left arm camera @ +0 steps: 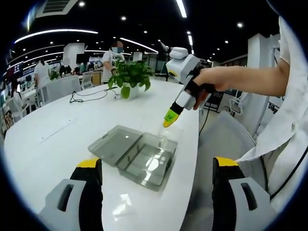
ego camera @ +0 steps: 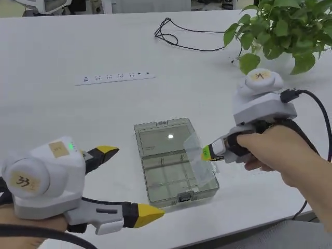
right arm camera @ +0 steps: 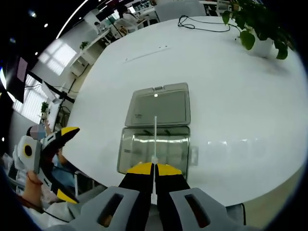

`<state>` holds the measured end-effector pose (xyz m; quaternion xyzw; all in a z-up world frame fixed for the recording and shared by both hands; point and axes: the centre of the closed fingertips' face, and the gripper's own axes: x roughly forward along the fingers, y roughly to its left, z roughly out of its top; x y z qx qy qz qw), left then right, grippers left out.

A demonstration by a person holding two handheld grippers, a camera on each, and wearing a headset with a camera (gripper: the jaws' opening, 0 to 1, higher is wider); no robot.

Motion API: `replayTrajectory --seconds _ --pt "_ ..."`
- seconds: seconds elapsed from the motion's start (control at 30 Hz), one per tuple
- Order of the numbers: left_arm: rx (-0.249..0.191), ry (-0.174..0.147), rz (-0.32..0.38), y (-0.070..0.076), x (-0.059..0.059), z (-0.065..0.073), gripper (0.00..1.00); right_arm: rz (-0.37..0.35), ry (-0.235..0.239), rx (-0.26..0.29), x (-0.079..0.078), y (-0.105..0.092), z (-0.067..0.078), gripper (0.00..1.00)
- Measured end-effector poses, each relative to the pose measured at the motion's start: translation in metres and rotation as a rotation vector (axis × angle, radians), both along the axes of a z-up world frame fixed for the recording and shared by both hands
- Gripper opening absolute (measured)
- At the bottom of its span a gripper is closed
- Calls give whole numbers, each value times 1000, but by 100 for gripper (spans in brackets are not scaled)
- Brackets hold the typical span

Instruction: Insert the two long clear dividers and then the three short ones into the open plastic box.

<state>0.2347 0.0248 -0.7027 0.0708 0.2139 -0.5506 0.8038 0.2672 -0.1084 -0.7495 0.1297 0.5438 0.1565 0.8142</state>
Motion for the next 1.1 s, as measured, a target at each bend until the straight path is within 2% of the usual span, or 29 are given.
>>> replayTrajectory --seconds 0.3,0.63,0.77,1.1 --pt "-8 13 2 0 2 -3 97 -16 27 -17 -6 6 -12 2" --pt "-24 25 9 0 8 -1 97 -23 43 -30 4 5 -21 2" --pt "-31 31 9 1 9 -1 97 -25 54 -31 1 9 -22 2" --pt "-41 47 5 -2 11 -1 96 -18 68 -50 7 9 -32 2"
